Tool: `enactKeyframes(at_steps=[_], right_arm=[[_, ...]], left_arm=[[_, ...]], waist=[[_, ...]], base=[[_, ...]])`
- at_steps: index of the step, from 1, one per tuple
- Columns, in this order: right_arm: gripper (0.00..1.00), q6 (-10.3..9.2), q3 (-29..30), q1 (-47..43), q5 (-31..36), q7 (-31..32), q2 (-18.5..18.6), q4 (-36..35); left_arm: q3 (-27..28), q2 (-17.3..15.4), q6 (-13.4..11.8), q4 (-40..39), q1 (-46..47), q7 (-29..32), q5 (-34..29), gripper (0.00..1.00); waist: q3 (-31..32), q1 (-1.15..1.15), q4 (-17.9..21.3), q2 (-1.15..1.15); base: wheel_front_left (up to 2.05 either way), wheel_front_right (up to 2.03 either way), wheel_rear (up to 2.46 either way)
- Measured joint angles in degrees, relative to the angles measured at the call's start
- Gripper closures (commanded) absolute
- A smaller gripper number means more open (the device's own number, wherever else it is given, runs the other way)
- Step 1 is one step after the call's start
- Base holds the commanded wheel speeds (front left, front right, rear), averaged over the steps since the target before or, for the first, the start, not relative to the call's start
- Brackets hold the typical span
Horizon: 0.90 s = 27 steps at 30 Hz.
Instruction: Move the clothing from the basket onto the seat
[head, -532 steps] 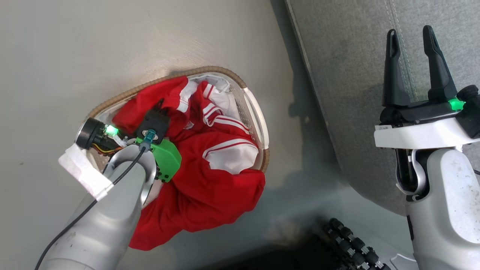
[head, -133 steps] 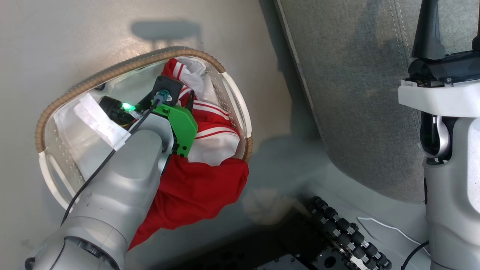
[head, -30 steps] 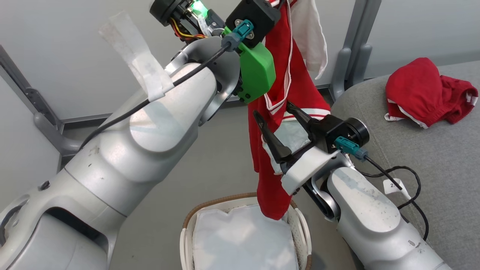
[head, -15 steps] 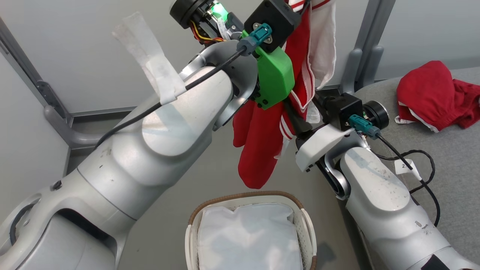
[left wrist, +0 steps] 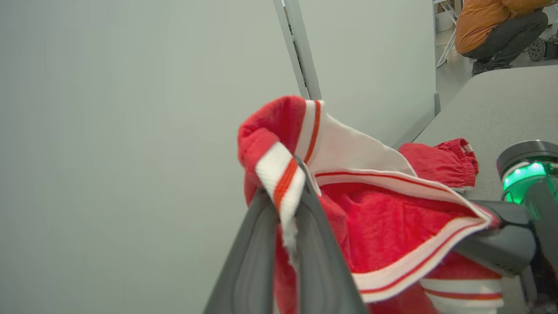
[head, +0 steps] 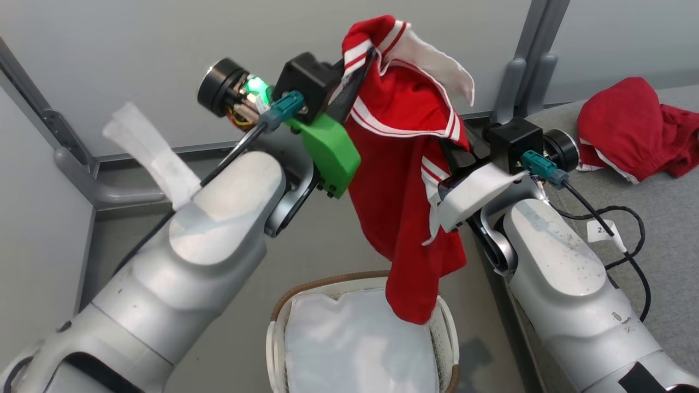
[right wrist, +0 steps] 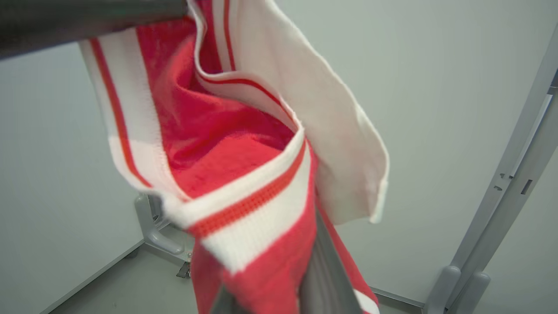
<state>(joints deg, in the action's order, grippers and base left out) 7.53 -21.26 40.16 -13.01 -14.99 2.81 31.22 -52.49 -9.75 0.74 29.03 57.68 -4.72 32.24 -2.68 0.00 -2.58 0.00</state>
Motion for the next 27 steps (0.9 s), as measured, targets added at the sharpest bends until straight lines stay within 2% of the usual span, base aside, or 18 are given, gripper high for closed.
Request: enactKeyframes(at_steps=[6, 10, 20, 27], right_arm=[[1.0, 0.0, 2.15, 0.03, 0.07, -0.01, 0.0, -1.1], [1.0, 0.0, 3.24, -0.09, 0.59, 0.0, -0.01, -1.46], [1.0, 0.0, 7.01, -1.76, 2.31, 0.0, -0.01, -2.47], [1.0, 0.0, 9.15, -2.51, 3.57, -0.01, -0.01, -2.46]], left_arm=[[1.69, -0.74, -0.87, 1.16, -7.3, -6.65, 2.44, 0.0], [2.54, -0.71, -1.79, 2.61, -12.55, -8.82, 3.56, 0.0], [6.05, -0.81, -2.76, 1.63, -22.23, -10.24, 4.61, 0.0], [9.99, -1.91, -3.01, -1.36, -28.11, -10.32, 2.7, 0.0]], waist=[[-0.46, 0.0, 0.06, 0.0], [-0.69, 0.0, -0.05, 0.0], [-0.96, 0.0, -0.05, 0.0], [-0.99, 0.0, 0.04, 0.0]], base=[[0.0, 0.0, 0.0], [0.0, 0.0, 0.0], [0.0, 0.0, 0.0], [0.0, 0.0, 0.0]])
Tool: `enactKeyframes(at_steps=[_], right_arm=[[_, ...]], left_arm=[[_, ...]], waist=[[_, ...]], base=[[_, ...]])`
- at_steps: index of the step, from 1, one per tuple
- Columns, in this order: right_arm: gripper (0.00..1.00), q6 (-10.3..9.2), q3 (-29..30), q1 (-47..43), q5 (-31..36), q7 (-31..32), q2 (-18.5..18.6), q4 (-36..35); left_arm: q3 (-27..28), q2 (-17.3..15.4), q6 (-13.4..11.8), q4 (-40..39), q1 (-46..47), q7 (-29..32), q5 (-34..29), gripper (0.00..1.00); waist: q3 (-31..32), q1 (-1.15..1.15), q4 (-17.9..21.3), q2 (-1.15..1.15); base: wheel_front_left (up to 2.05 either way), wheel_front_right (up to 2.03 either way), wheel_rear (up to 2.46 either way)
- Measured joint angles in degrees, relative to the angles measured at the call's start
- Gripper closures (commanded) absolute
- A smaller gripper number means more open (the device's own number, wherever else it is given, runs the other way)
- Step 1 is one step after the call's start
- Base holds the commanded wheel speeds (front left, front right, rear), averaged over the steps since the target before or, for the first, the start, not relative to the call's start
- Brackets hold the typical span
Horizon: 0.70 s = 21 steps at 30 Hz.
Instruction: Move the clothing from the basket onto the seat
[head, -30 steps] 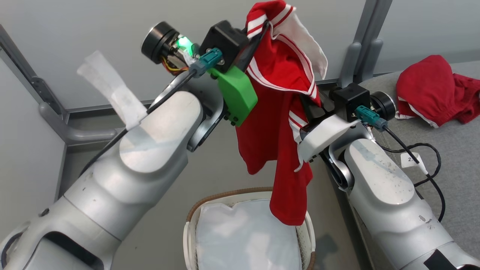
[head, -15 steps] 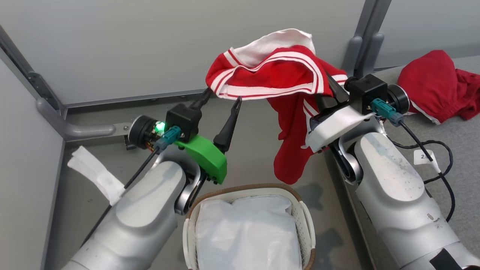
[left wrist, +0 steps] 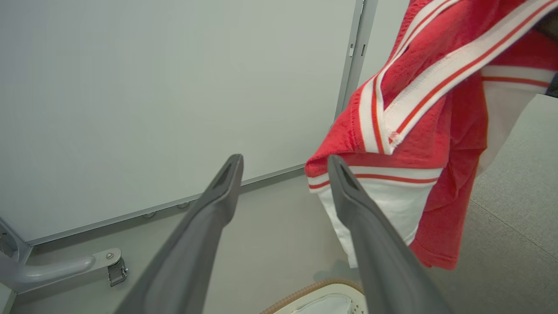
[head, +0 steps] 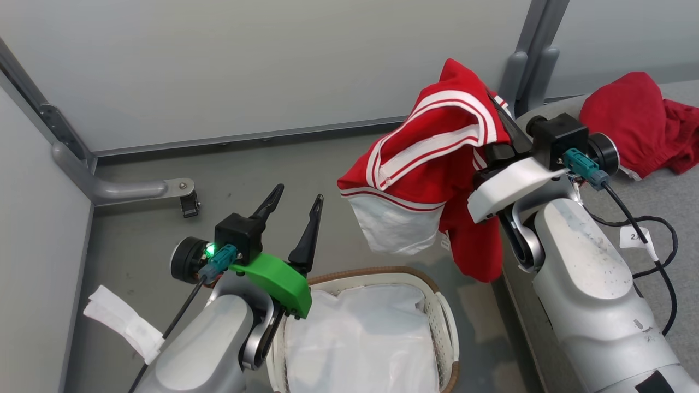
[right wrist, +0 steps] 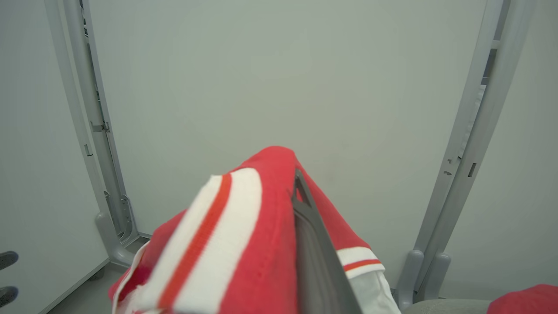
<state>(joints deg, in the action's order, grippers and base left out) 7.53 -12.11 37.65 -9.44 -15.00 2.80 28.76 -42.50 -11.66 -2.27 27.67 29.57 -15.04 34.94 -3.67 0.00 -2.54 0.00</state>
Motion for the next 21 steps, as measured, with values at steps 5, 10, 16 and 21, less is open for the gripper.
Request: enactKeyframes(at_steps=[5, 10, 16, 21], right_arm=[[1.0, 0.0, 0.79, -0.76, 0.74, 0.01, -0.01, 0.51], [1.0, 0.0, 2.65, -0.94, 2.52, 0.01, -0.04, 0.71], [1.0, 0.0, 4.89, -0.63, 5.15, 0.01, -0.04, 0.0], [1.0, 0.0, 6.46, -0.57, 6.68, 0.01, -0.01, -0.65]], left_arm=[[1.74, 0.04, 0.19, -1.24, -2.16, 0.0, -1.92, 0.0], [3.01, 0.56, 0.58, -2.48, -3.68, -0.01, -4.22, 0.0], [3.85, 1.31, 1.24, -3.57, -3.85, -0.1, -6.57, 0.0], [4.12, 1.74, 1.89, -3.45, -3.8, -0.1, -7.84, 0.0]], waist=[[0.12, 0.0, 0.22, 0.0], [-0.27, 0.0, 1.83, 0.0], [-1.3, 0.0, 5.43, 0.0], [-2.56, 0.0, 10.0, 0.0]], base=[[0.0, 0.0, 0.0], [0.0, 0.0, 0.0], [0.0, 0.0, 0.0], [0.0, 0.0, 0.0]])
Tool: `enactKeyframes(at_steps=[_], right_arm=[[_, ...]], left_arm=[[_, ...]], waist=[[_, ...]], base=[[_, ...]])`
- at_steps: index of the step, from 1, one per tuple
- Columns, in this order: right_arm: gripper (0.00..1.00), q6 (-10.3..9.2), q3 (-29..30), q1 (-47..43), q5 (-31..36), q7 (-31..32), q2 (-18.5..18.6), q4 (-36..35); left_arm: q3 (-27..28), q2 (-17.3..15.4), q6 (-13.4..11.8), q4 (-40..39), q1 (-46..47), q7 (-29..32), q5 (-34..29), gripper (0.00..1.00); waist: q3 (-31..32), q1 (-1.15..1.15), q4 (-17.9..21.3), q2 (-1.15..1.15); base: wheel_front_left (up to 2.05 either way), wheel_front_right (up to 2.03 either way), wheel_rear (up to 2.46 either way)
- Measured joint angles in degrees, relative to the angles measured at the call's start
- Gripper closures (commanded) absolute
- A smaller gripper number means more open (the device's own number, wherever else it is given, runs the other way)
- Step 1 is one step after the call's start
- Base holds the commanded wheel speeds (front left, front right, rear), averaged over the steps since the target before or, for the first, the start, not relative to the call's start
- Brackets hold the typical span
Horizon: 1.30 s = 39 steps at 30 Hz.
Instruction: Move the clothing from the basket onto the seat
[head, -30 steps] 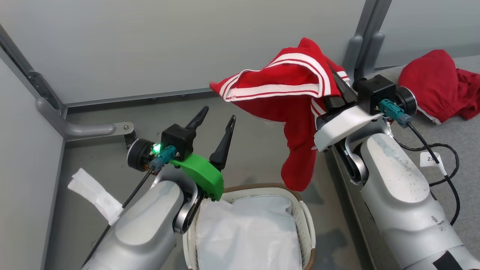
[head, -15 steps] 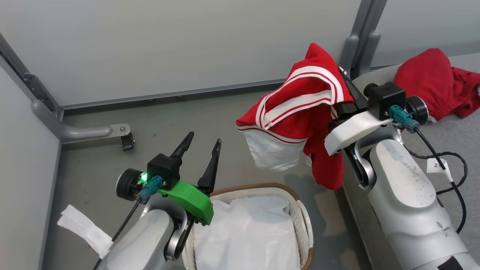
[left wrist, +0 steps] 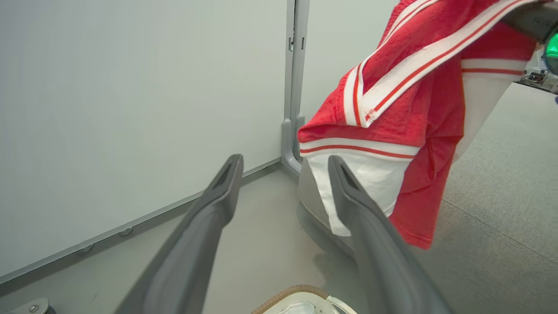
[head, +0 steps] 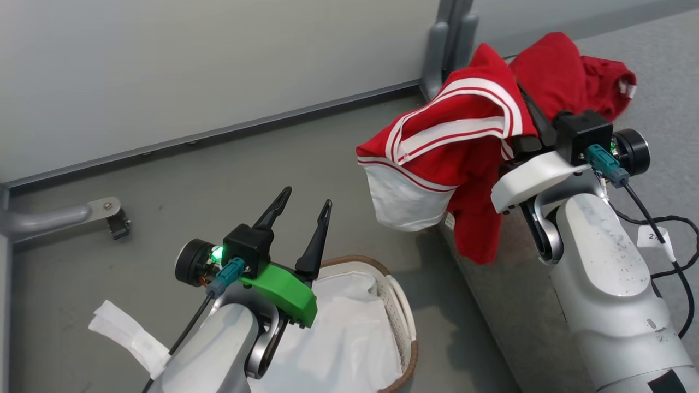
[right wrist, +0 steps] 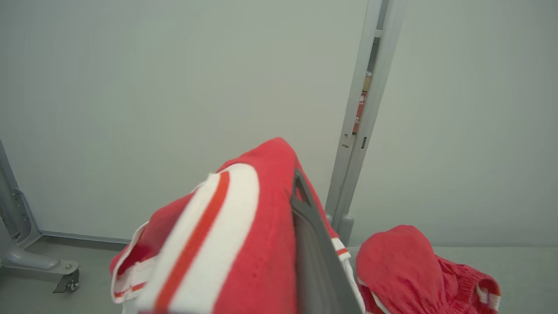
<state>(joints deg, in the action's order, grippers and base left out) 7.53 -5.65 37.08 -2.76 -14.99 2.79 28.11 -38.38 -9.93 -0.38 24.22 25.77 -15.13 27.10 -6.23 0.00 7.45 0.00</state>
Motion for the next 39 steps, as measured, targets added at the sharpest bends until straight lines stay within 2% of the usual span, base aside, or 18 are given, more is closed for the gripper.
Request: enactKeyframes(at_steps=[12, 19, 26, 32, 34, 39], right_arm=[[1.0, 0.0, 3.5, -0.5, 1.09, 0.0, 0.1, -1.36], [1.0, 0.0, 5.37, -1.02, 2.09, 0.0, 0.09, -2.14], [1.0, 0.0, 5.95, -0.41, 3.87, 0.0, 0.11, -1.54], [1.0, 0.0, 7.71, 6.2, 8.09, 0.0, 0.37, -1.46], [1.0, 0.0, 8.33, 9.29, 9.09, 0.0, 1.58, -1.22], [1.0, 0.0, 10.67, 19.99, 10.72, 0.0, 7.6, 1.3]], left_arm=[[-0.85, 1.22, 1.97, 1.89, 2.21, 0.0, -2.77, 0.0], [-1.82, 1.25, 2.47, 2.64, 3.47, 0.01, -3.91, 0.0], [-2.35, 1.4, 2.87, 2.98, 4.98, 0.01, -4.46, 0.0], [-2.5, 0.57, 2.68, 2.44, 5.8, 0.37, -5.0, 0.0], [-2.57, 0.49, 2.59, 2.07, 6.15, 0.41, -5.04, 0.0], [-3.09, 0.53, 2.45, 0.86, 7.49, 0.52, -5.55, 0.0]], waist=[[-4.11, 0.0, 12.28, 0.0], [-8.0, 0.0, 15.96, 0.0], [-11.55, -0.01, 15.85, 0.0], [-13.94, -0.01, 13.83, 0.0], [-14.71, -0.01, 12.97, 0.0], [-16.98, -0.01, 10.26, 0.0]], base=[[0.0, 0.0, 0.0], [0.0, 0.0, 0.0], [0.0, 0.0, 0.0], [0.0, 0.0, 0.0], [0.0, 0.0, 0.0], [0.0, 0.0, 0.0]])
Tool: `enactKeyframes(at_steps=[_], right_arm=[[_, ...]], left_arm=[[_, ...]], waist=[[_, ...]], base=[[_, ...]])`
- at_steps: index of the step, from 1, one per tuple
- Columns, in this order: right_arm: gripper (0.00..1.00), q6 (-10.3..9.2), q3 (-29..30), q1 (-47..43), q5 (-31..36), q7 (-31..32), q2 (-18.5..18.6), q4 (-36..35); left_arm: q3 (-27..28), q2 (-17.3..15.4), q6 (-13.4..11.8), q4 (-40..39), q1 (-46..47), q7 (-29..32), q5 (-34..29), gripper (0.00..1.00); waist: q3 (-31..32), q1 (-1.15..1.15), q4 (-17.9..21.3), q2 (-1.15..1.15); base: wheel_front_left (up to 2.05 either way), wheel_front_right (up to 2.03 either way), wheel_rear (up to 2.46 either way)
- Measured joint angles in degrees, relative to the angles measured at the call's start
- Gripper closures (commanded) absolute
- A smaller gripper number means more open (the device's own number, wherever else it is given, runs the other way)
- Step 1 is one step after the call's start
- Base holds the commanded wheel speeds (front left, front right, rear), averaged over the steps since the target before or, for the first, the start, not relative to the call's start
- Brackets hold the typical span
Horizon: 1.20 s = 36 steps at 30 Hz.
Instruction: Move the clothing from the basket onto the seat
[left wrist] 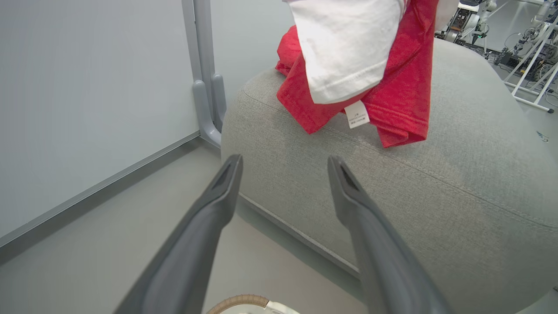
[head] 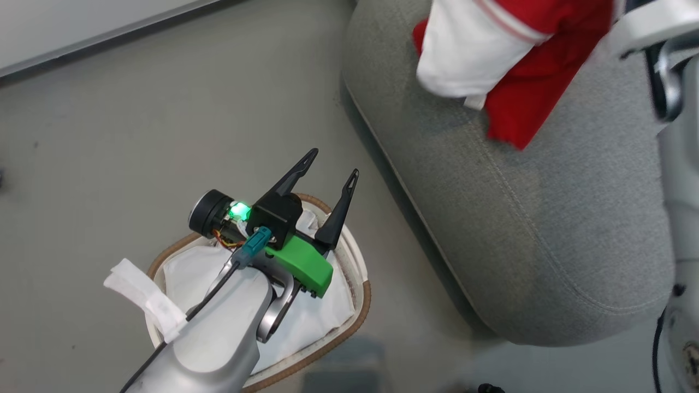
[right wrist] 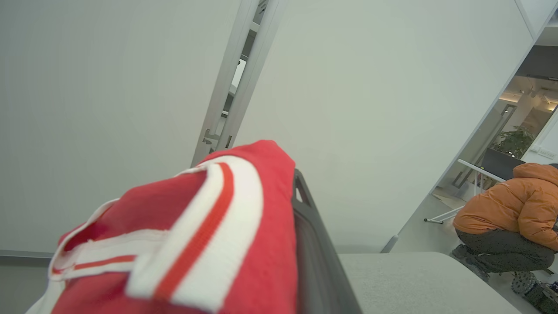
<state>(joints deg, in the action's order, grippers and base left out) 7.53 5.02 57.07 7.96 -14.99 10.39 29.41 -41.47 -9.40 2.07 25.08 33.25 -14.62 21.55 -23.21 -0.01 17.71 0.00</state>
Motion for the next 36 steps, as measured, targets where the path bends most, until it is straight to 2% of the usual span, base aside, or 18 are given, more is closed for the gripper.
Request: enactKeyframes(at_steps=[7, 11, 13, 16, 24, 31, 32, 33, 34, 35, 36], right_arm=[[1.0, 0.0, 5.2, 13.31, 3.03, 1.26, 10.79, 5.22], [1.0, 0.0, 9.0, 16.12, 5.23, 2.63, 15.57, 8.59], [1.0, 0.0, 11.18, 16.2, 6.09, 2.88, 16.81, 10.48], [1.0, 0.0, 13.89, 15.02, 8.06, 2.78, 16.94, 13.4], [1.0, 0.0, 22.14, 8.17, 14.63, 1.78, 14.15, 21.23], [1.0, 0.0, 26.73, 5.35, 18.56, 0.4, 10.93, 22.75], [0.96, 0.0, 27.03, 5.24, 18.84, 0.32, 10.58, 22.69], [0.87, 0.0, 27.29, 5.08, 19.24, 0.24, 10.1, 22.65], [0.66, 0.0, 27.31, 4.8, 19.7, 0.08, 9.59, 22.63], [0.52, 0.0, 27.3, 4.5, 20.04, 0.05, 9.02, 22.54], [0.16, 0.0, 27.1, 4.32, 20.26, 0.02, 8.47, 22.49]], left_arm=[[-0.97, 0.96, -0.08, -2.24, 2.12, 0.0, -0.65, 0.0], [-1.43, 1.23, -0.09, -3.34, 3.11, -0.02, -1.1, 0.0], [-1.67, 1.41, -0.09, -3.7, 3.52, -0.04, -1.26, 0.0], [-1.91, 1.53, -0.11, -4.11, 4.12, -0.05, -1.54, 0.0], [-2.29, 2.09, -0.14, -4.63, 4.94, -0.08, -1.66, 0.0], [-2.8, 2.14, -0.12, -4.54, 5.58, -0.14, -1.69, 0.0], [-2.82, 2.13, -0.13, -4.54, 5.59, -0.14, -1.69, 0.0], [-2.89, 2.09, -0.13, -4.53, 5.59, -0.14, -1.69, 0.0], [-2.93, 2.03, -0.13, -4.53, 5.59, -0.15, -1.69, 0.0], [-3.02, 1.99, -0.12, -4.5, 5.59, -0.15, -1.69, 0.0], [-3.05, 1.93, -0.12, -4.41, 5.59, -0.15, -1.69, 0.0]], waist=[[-3.43, 0.0, -4.9, 0.0], [-5.72, 0.0, -7.9, 0.0], [-6.94, 0.0, -9.23, 0.0], [-8.96, 0.0, -11.06, 0.0], [-14.04, 0.0, -14.53, 0.0], [-15.56, 0.0, -14.6, 0.0], [-15.52, 0.0, -14.38, 0.0], [-15.39, 0.0, -14.05, 0.0], [-15.21, 0.01, -13.68, 0.0], [-14.99, 0.01, -13.3, 0.0], [-14.8, 0.01, -12.98, 0.0]], base=[[0.0, 0.0, 0.0], [0.0, 0.0, 0.0], [0.0, 0.0, 0.0], [0.0, 0.0, 0.0], [0.0, 0.0, 0.0], [0.0, 0.0, 0.0], [0.0, 0.0, 0.0], [0.0, 0.0, 0.0], [0.0, 0.0, 0.0], [0.0, 0.0, 0.0], [0.0, 0.0, 0.0]])
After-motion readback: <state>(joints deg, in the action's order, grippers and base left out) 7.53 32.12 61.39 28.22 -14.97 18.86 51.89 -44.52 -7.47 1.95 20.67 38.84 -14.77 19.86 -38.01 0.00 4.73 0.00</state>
